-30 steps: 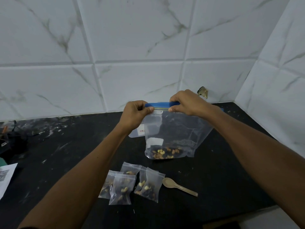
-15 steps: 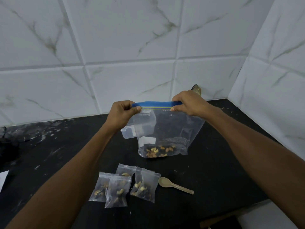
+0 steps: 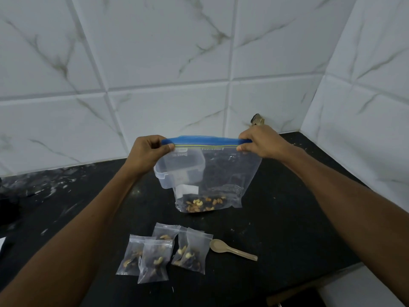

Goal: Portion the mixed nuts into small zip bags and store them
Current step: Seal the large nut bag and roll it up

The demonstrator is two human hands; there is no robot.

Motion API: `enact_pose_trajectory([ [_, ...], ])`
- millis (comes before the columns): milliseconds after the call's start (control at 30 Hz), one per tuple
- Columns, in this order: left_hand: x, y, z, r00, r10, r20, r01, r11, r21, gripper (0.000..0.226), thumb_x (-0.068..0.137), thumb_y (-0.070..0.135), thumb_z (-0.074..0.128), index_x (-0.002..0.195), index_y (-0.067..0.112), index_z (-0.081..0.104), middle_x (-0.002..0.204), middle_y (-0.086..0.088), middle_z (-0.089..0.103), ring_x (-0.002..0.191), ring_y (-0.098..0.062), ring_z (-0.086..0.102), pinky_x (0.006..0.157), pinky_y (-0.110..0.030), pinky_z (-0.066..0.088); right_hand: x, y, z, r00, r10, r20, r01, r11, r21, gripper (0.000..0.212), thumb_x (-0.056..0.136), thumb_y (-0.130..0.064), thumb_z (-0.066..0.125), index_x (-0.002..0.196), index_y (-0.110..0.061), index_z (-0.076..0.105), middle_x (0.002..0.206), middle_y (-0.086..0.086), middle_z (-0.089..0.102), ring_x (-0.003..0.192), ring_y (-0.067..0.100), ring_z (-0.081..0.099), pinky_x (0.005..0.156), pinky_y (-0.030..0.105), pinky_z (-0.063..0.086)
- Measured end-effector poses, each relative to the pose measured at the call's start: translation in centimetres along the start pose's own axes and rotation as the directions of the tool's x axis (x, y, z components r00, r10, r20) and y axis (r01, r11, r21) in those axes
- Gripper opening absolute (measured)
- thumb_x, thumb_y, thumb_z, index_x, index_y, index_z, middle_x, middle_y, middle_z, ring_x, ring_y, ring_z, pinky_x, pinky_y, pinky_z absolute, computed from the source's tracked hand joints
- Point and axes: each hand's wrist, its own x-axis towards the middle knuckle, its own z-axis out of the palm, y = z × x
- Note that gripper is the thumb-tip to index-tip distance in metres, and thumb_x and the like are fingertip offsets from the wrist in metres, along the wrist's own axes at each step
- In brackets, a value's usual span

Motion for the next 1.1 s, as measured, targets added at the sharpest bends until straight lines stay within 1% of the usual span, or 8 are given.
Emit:
enact_pose_trajectory([
  [133,0.6,1.1,0.2,0.995,0.097,-0.027,-0.087,0.964,0.251,0.015,0.085,0.021,0.07,0.1,0.024,0.066,0.105,-0.007,0.068,0.093,-0.014,0.06,0.091,-0.037,0.05,0.0,-0.4,0.1,1.0,0.009,-0.008,-0.008,0.992,0.125,0.019,0.085,-0.03,0.07,0.072,-0.017,0.067,0.065,-0.001,0.063,0.064,0.017,0.056,0.061,0.032,0.038],
  [200,0.7,2.6,1.3,0.96,0.282,-0.006,-0.233,0.806,0.544,0.044,0.08,0.042,0.069,0.12,0.026,0.061,0.123,0.0,0.062,0.113,-0.017,0.056,0.106,-0.045,0.037,0.2,-0.4,0.1,1.0,0.017,0.003,-0.018,0.988,0.156,0.017,0.085,-0.029,0.071,0.076,-0.014,0.07,0.069,0.002,0.067,0.066,0.017,0.059,0.065,0.034,0.044],
  [267,0.7,4.8,3.6,0.887,0.443,0.132,-0.384,0.546,0.744,0.057,0.079,0.054,0.068,0.127,0.027,0.058,0.129,0.001,0.06,0.124,-0.021,0.05,0.111,-0.047,0.019,0.3,-0.7,0.2,1.0,0.026,0.0,-0.026,0.985,0.171,0.013,0.084,-0.028,0.071,0.081,-0.015,0.071,0.073,0.003,0.068,0.07,0.018,0.06,0.067,0.035,0.046],
  [400,1.6,8.2,8.8,0.877,0.325,0.355,-0.458,0.335,0.824,0.039,0.086,0.051,0.063,0.118,0.028,0.064,0.113,0.003,0.067,0.119,-0.021,0.052,0.112,-0.049,0.012,0.4,-1.3,0.4,0.999,0.023,-0.048,-0.014,0.984,0.175,0.019,0.083,-0.026,0.073,0.098,-0.015,0.073,0.086,0.007,0.069,0.078,0.022,0.062,0.074,0.038,0.05],
  [633,3.0,9.2,10.7,0.877,0.252,0.409,-0.477,0.362,0.801,0.014,0.094,0.034,0.055,0.097,0.027,0.068,0.082,0.008,0.057,0.097,-0.018,0.059,0.105,-0.043,0.022,-1.9,1.2,-0.1,0.992,0.104,-0.075,-0.075,0.945,0.319,0.016,0.081,-0.025,0.075,0.092,-0.013,0.072,0.081,0.003,0.066,0.073,0.014,0.057,0.063,0.026,0.041],
  [800,3.5,9.0,10.7,0.883,0.236,0.406,-0.469,0.413,0.781,0.017,0.094,0.036,0.057,0.101,0.027,0.069,0.087,0.008,0.06,0.084,-0.014,0.052,0.099,-0.04,0.024,-2.8,1.7,-0.1,0.985,0.135,-0.109,-0.099,0.955,0.28,0.011,0.087,-0.023,0.069,0.09,-0.013,0.073,0.076,0.007,0.066,0.063,0.013,0.054,0.055,0.022,0.037],
  [1000,3.5,9.7,12.5,0.883,0.196,0.426,-0.465,0.482,0.742,0.022,0.091,0.044,0.059,0.106,0.029,0.065,0.091,0.009,0.058,0.091,-0.016,0.055,0.095,-0.039,0.025,-3.0,1.5,0.0,0.981,0.158,-0.116,-0.11,0.932,0.345,0.011,0.086,-0.018,0.07,0.094,-0.011,0.073,0.07,-0.003,0.062,0.059,0.003,0.053,0.053,0.008,0.037],
  [1100,3.5,9.9,13.3,0.877,0.222,0.427,-0.48,0.47,0.741,0.018,0.094,0.039,0.056,0.102,0.028,0.068,0.087,0.01,0.057,0.087,-0.015,0.053,0.095,-0.039,0.026,-3.0,1.5,-0.1,0.988,0.139,-0.073,-0.104,0.928,0.356,0.016,0.085,-0.026,0.072,0.096,-0.014,0.071,0.076,0.002,0.065,0.065,0.011,0.057,0.06,0.024,0.042],
])
